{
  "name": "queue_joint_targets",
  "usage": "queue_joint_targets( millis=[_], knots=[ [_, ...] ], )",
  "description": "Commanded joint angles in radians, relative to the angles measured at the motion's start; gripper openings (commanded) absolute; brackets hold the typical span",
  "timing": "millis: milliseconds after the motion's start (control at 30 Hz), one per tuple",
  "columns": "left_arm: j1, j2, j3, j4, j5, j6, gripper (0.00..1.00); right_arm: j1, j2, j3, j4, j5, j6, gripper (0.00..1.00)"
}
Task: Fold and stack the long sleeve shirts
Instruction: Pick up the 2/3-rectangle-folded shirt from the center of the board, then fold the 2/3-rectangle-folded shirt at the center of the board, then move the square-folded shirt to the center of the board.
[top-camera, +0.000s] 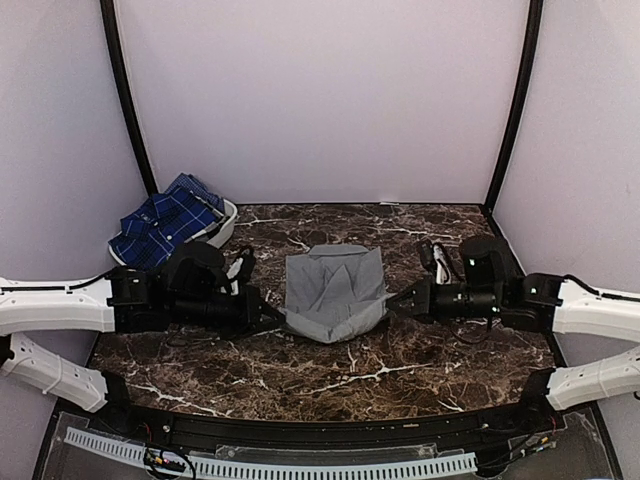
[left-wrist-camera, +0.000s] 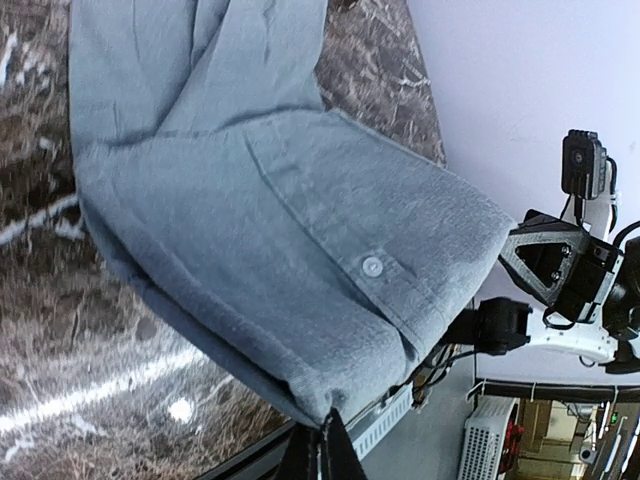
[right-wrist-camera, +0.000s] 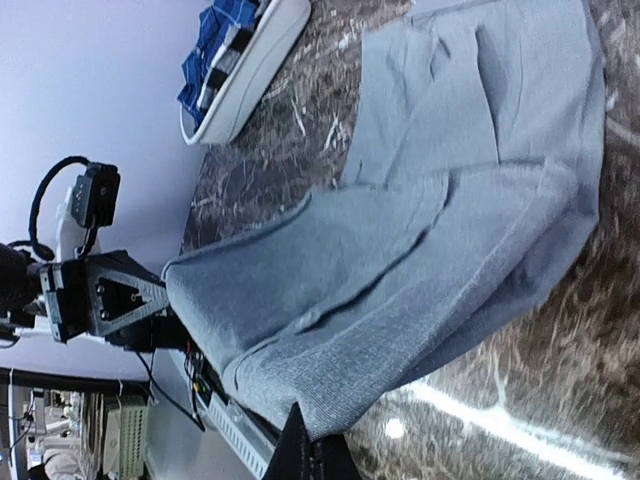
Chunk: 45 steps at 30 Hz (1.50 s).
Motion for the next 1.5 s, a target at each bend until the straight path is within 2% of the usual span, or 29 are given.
queue_joint_targets(
  millis=[0, 67, 133, 300, 467, 567, 667, 767, 1000, 1133, 1267, 1467],
  knots=[
    [0.166, 0.089, 0.128, -0.013, 0.094, 0.094, 0.0, -0.164, 0.205, 0.193, -0.007, -0.062, -0.136, 0.0],
    [0.267, 0.18, 0.195, 0.015, 0.169, 0.139, 0.0, -0.251, 0.342, 0.285, 0.025, -0.117, -0.192, 0.0],
    [0.359, 0.308, 0.323, 0.028, 0.218, 0.208, 0.0, -0.347, 0.506, 0.402, 0.044, -0.157, -0.241, 0.0],
    [0.526, 0.739, 0.557, 0.178, 0.306, 0.257, 0.0, -0.497, 0.959, 0.744, 0.055, -0.234, -0.3, 0.0],
    [0.576, 1.111, 0.852, 0.221, 0.322, 0.266, 0.0, -0.549, 1.33, 1.12, -0.058, -0.301, -0.317, 0.0],
    [0.579, 1.224, 0.979, 0.179, 0.352, 0.27, 0.0, -0.548, 1.431, 1.187, -0.104, -0.322, -0.32, 0.0],
    [0.577, 1.242, 0.973, 0.179, 0.371, 0.248, 0.0, -0.538, 1.412, 1.092, -0.066, -0.322, -0.316, 0.0],
    [0.572, 1.174, 0.801, 0.245, 0.381, 0.22, 0.0, -0.517, 1.336, 0.928, 0.006, -0.339, -0.298, 0.0],
    [0.525, 0.847, 0.385, 0.355, 0.401, 0.198, 0.0, -0.473, 1.004, 0.365, 0.334, -0.403, -0.197, 0.0],
    [0.502, 0.681, 0.2, 0.373, 0.39, 0.175, 0.0, -0.456, 0.839, 0.146, 0.431, -0.426, -0.149, 0.0],
    [0.483, 0.564, 0.082, 0.381, 0.378, 0.156, 0.0, -0.445, 0.745, 0.06, 0.445, -0.453, -0.141, 0.0],
    [0.478, 0.505, 0.088, 0.354, 0.372, 0.174, 0.0, -0.43, 0.657, 0.055, 0.395, -0.428, -0.17, 0.0]
  ],
)
